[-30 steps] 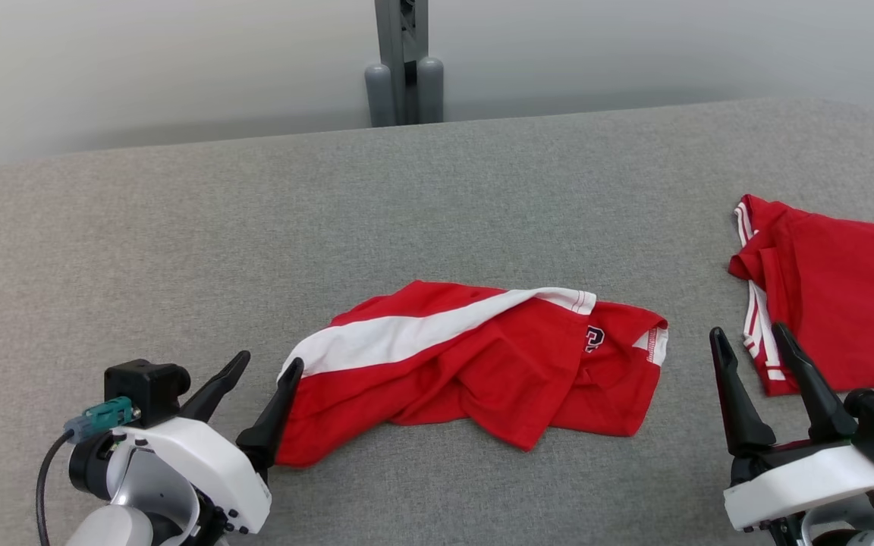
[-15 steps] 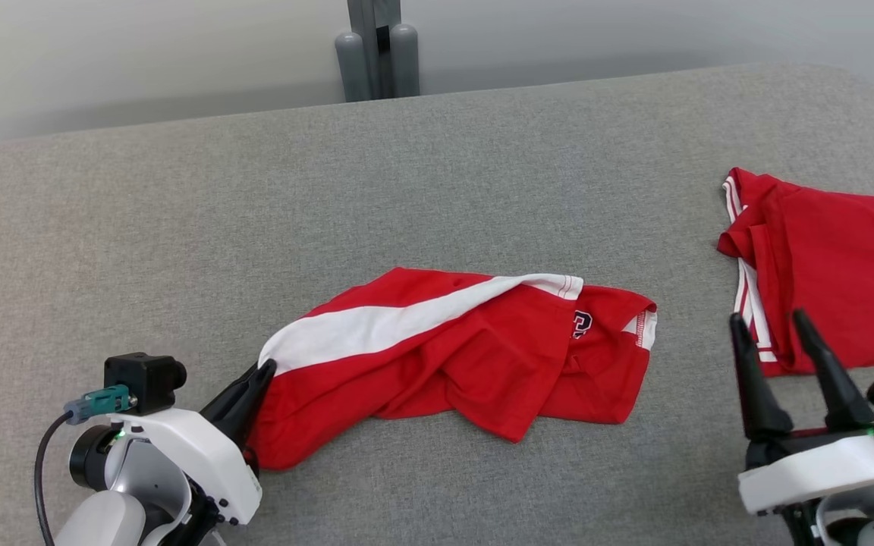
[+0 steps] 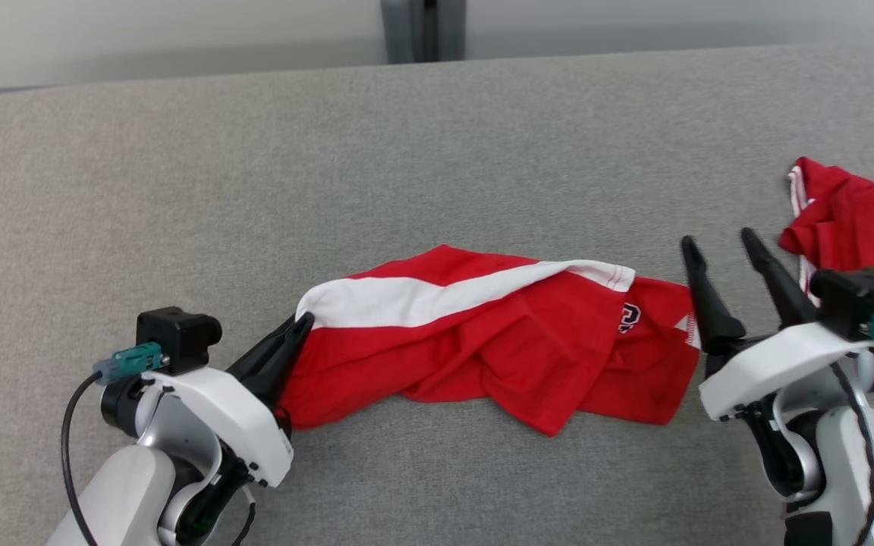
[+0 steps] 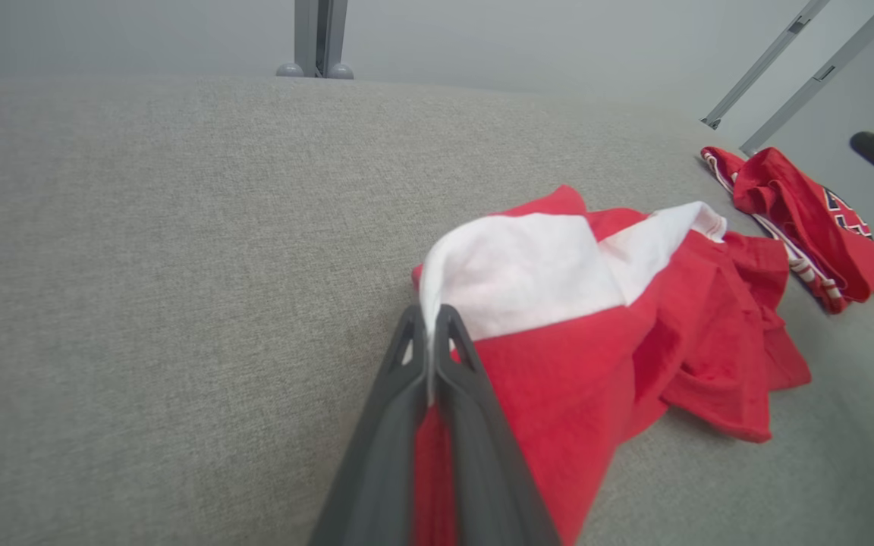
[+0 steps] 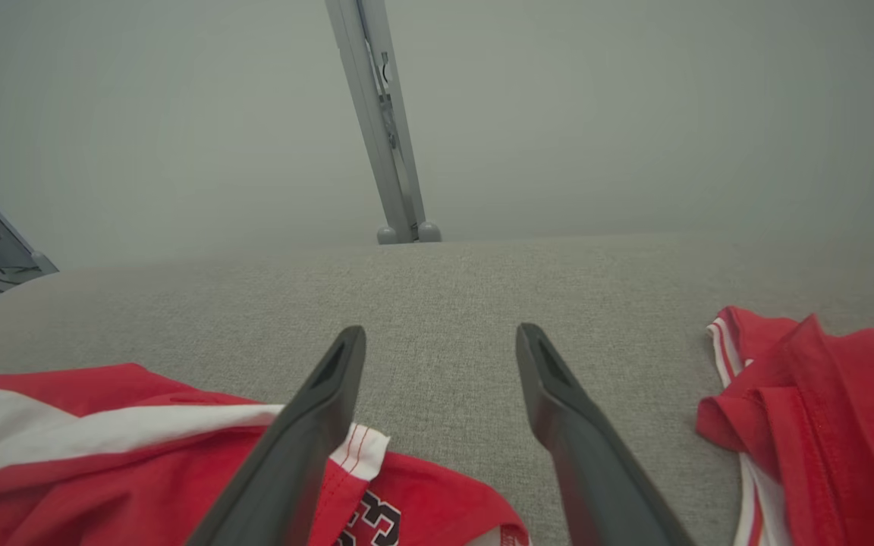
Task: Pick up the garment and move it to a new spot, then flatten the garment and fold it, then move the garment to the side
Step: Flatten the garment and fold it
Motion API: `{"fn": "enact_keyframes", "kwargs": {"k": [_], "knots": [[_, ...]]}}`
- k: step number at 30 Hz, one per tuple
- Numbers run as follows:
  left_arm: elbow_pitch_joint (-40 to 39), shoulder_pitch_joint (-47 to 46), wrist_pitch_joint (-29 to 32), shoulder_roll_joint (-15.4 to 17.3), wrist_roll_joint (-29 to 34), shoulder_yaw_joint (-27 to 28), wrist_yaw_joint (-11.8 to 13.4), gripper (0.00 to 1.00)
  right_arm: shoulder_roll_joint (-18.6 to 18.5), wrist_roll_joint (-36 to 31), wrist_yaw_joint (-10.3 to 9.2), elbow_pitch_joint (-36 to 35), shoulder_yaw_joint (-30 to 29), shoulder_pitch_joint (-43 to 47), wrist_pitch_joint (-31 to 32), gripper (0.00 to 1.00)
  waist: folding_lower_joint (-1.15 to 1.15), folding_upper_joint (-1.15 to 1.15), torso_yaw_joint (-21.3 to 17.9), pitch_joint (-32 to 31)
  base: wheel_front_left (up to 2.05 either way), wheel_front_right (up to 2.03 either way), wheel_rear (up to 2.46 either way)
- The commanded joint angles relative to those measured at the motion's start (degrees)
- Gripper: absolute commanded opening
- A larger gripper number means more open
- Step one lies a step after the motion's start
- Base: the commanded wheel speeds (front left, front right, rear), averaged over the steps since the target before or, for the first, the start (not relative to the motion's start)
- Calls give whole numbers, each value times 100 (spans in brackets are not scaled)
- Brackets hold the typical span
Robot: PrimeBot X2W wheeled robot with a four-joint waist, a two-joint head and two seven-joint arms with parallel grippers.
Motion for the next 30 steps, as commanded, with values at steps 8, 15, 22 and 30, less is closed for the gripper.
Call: {"fn": "enact_keyframes", "kwargs": {"k": [8,15,22,30], "knots": [[149,-488,-194,-123,70,-201,-100,0,-442,533,0,1050,882,-592,380,100,0,0,357,409,0,0,0],[288,-642,-368,-100,45,-230,-132,0,-775,892,1,1250,1448,-824,451,10,0,0,360,479,0,0,0],[240,-747,-864,-98,131,9,26,0,-917,1004,0,893,1319,-833,-137,0,0,0,300,444,0,0,0],[-735,-1019,-1429,54,381,400,326,0,-859,689,0,-210,779,-946,-770,0,0,0,128,194,0,0,0]]}}
